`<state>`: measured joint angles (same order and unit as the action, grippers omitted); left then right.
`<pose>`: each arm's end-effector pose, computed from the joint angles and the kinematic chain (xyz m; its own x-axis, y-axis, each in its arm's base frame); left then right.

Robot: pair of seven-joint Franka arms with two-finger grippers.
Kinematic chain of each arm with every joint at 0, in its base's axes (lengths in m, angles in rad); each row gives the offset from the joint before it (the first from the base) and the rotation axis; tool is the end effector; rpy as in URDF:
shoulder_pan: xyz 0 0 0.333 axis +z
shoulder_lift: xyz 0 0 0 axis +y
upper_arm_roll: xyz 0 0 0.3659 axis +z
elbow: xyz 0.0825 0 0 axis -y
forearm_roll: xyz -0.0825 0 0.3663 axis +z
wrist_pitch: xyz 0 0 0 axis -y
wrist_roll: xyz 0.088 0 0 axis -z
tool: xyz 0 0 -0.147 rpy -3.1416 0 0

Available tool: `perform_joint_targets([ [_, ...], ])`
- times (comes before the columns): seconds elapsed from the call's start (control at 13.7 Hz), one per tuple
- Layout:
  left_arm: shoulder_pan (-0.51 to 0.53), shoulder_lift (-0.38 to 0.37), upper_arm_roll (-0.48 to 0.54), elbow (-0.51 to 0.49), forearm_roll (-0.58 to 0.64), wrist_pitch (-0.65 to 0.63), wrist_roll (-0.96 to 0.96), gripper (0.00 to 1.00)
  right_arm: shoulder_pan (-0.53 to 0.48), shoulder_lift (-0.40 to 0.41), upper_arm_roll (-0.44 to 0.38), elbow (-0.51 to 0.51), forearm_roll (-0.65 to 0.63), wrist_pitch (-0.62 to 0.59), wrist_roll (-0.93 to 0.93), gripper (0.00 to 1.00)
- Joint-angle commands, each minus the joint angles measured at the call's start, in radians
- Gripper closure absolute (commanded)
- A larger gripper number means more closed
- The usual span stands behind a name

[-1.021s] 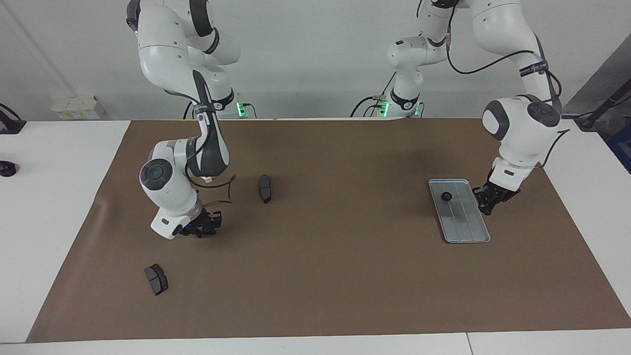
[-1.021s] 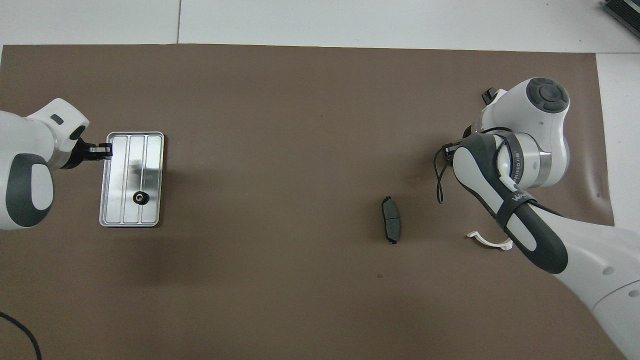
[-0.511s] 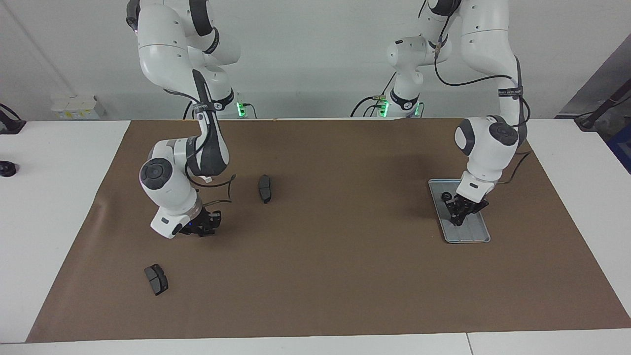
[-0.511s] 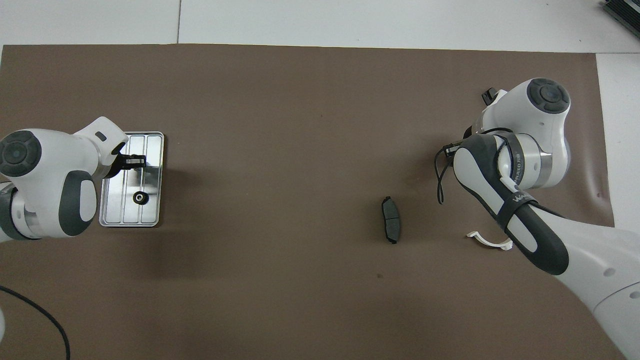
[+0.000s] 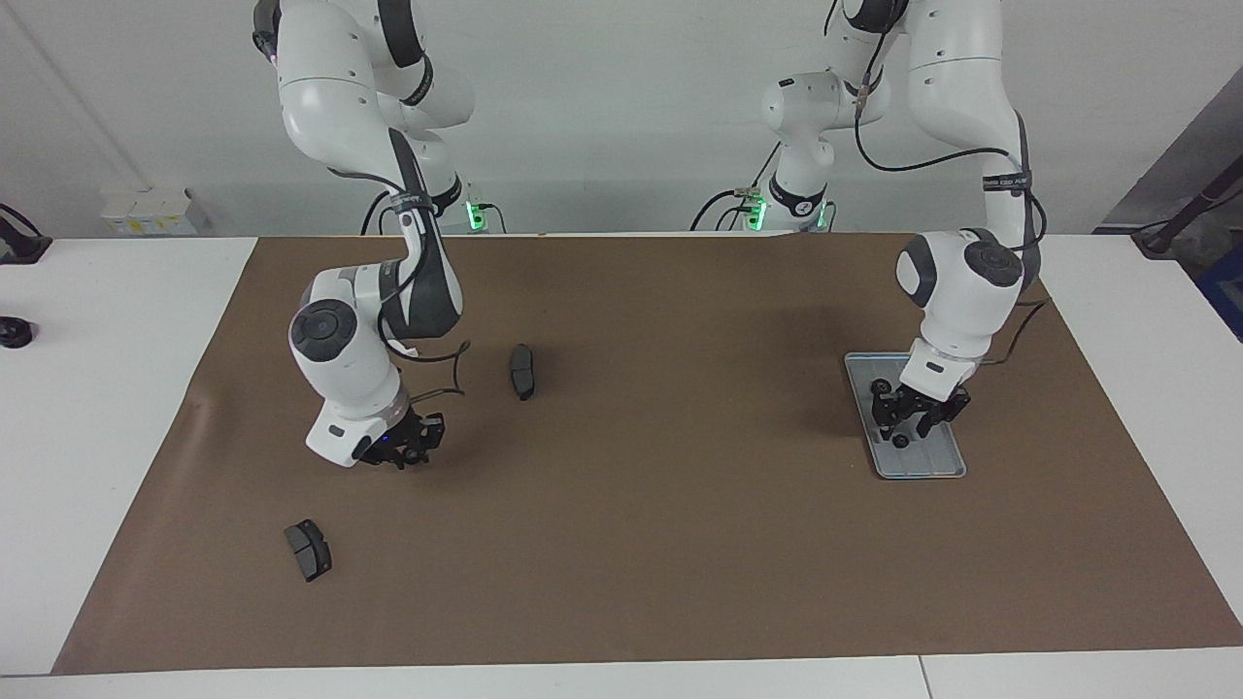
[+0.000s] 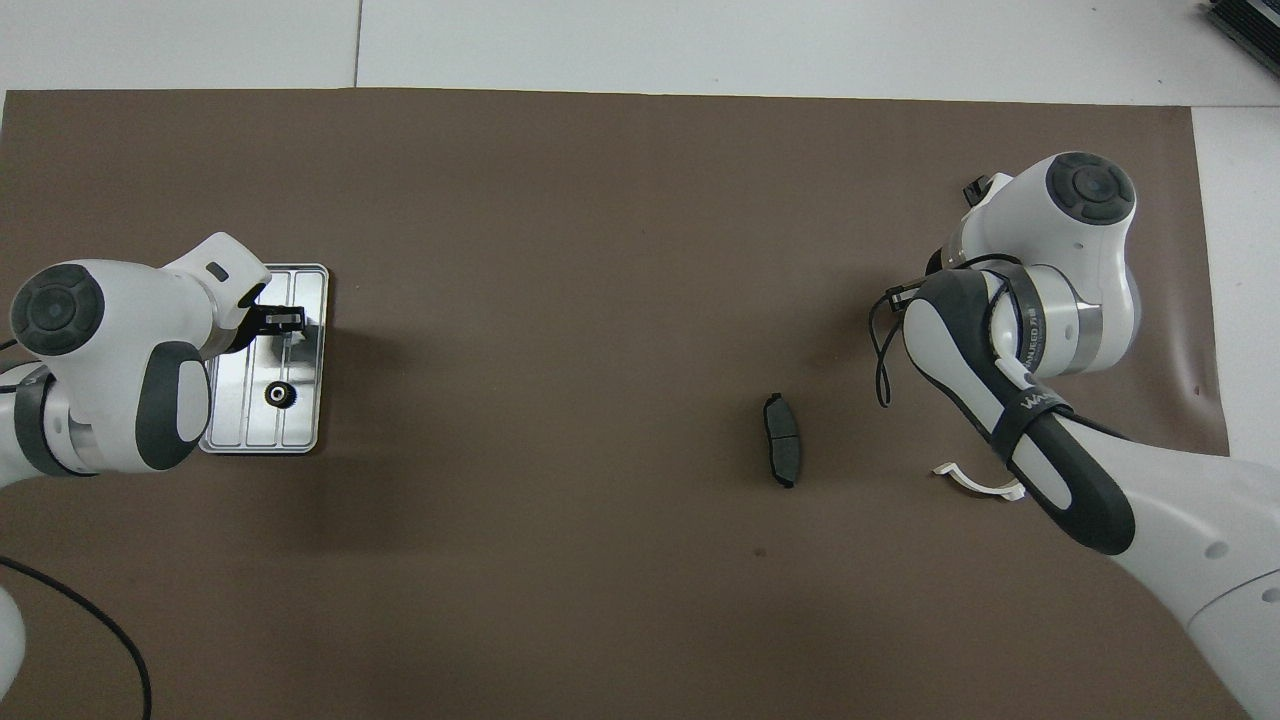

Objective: Pick bearing gear from pile to tray
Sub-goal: 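Grasp the last gear with the right gripper and carry it inward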

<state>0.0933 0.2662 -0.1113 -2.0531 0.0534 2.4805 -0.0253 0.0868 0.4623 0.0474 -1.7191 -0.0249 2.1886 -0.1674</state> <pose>0.6108 -0.0071 0.3454 0.9864 -0.0260 0.1626 -0.0254 -0.9997 -0.0059 0.6681 0.0851 0.3352 0.9520 0.3059 0.0078 0.3059 -0.9521 0.0006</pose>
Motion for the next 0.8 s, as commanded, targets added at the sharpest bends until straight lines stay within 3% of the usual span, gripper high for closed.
perform_joint_targets([
  [0.0, -0.021, -0.041, 0.01, 0.134, -0.006, -0.229, -0.004, 0.0, 0.089, -0.007, 0.003, 0.038, 0.003, 0.01, 0.058, 0.96],
  [0.29, -0.029, -0.065, -0.048, 0.238, -0.007, -0.379, -0.088, 0.0, 0.275, -0.002, 0.003, 0.093, 0.006, 0.086, 0.259, 0.96],
  [0.51, -0.09, -0.061, -0.093, 0.255, -0.006, -0.37, -0.296, 0.0, 0.385, 0.006, 0.003, 0.093, 0.008, 0.17, 0.383, 0.97],
  [0.73, -0.176, -0.065, -0.094, 0.242, -0.007, -0.359, -0.384, 0.0, 0.479, 0.061, 0.003, 0.093, 0.008, 0.322, 0.491, 0.97],
])
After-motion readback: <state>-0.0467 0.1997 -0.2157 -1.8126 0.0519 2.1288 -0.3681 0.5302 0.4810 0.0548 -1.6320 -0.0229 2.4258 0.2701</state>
